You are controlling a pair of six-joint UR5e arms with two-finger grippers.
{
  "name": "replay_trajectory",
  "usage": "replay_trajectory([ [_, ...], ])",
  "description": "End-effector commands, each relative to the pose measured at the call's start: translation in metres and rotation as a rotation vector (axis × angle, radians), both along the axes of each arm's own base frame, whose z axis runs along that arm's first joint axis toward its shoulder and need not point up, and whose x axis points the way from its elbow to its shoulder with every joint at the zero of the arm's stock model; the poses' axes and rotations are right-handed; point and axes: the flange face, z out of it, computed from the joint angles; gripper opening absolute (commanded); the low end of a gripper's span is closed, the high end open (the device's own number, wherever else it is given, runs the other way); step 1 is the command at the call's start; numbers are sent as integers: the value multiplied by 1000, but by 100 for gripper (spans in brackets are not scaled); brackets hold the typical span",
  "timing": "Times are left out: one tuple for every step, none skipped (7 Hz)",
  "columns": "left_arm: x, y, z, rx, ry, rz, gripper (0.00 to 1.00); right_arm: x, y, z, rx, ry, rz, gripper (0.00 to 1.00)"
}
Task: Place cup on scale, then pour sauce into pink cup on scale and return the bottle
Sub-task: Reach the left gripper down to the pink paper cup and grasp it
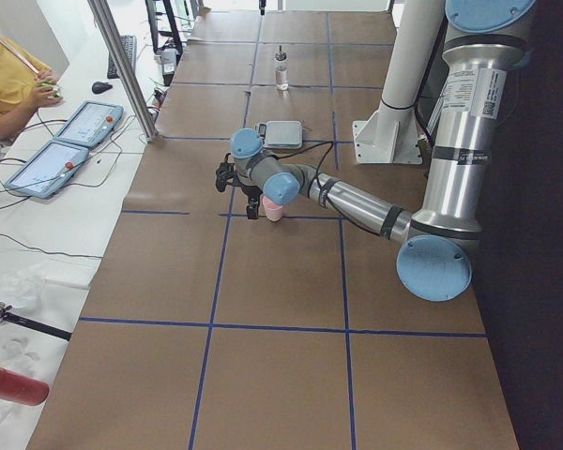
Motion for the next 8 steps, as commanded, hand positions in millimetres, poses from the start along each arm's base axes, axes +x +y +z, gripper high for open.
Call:
replay_trajectory([
  [26,0,17,-33,-34,10,100,-2,-1,-1,1,-2,6,100],
  [42,4,14,-31,-34,35,99,-2,-1,-3,6,-4,6,100],
  [54,10,16,-33,-37,61,99,-2,-1,-1,3,-2,6,100],
  [59,13,17,-36,-38,69,99,-2,-1,1,-2,-2,6,100],
  [60,14,18,-34,-38,73,98,-2,-1,0,-3,-2,8,100],
  [61,14,21,-39,-42,75,94,-2,-1,0,-3,-2,8,100],
  [65,15,23,-45,-44,81,89,-2,-1,-1,-1,-3,8,100],
  [73,17,20,-42,-43,92,63,-2,-1,-2,2,-3,8,100],
])
